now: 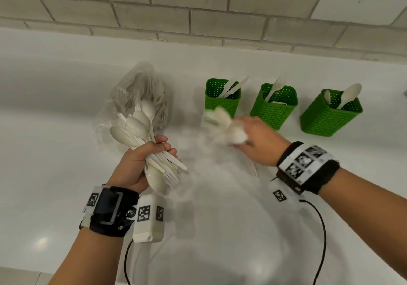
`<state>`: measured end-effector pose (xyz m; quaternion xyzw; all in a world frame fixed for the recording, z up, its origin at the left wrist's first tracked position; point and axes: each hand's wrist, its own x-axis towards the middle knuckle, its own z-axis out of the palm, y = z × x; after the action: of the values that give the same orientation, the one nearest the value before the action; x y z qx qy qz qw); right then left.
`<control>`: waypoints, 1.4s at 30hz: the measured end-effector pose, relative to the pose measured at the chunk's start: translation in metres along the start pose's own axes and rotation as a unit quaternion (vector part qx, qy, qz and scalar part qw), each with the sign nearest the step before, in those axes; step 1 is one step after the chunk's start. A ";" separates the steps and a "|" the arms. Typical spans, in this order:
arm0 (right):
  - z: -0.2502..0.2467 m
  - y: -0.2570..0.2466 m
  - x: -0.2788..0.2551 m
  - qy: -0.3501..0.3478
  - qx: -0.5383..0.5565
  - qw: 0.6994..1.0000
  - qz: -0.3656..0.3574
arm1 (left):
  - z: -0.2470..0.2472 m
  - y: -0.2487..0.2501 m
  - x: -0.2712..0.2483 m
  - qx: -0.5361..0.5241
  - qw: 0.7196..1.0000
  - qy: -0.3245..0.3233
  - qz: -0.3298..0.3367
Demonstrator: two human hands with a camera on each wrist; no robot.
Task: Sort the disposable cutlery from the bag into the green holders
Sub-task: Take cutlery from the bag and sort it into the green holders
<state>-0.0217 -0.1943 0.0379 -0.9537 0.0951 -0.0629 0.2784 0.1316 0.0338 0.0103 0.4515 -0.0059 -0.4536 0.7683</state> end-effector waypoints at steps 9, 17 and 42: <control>-0.007 0.031 -0.017 0.094 0.319 0.885 0.327 | 0.040 -0.028 0.027 0.029 0.992 -0.078 -0.094; 0.018 0.031 -0.007 -0.001 -0.019 0.933 0.359 | 0.078 -0.037 0.052 0.268 0.962 -0.049 -0.015; 0.003 0.011 -0.055 0.229 0.605 0.736 0.202 | 0.076 -0.042 0.033 0.046 0.987 -0.126 -0.084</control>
<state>-0.0760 -0.1899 0.0260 -0.4999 0.2879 -0.2661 0.7723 0.0904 -0.0497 0.0127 0.4246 -0.0859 -0.5692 0.6988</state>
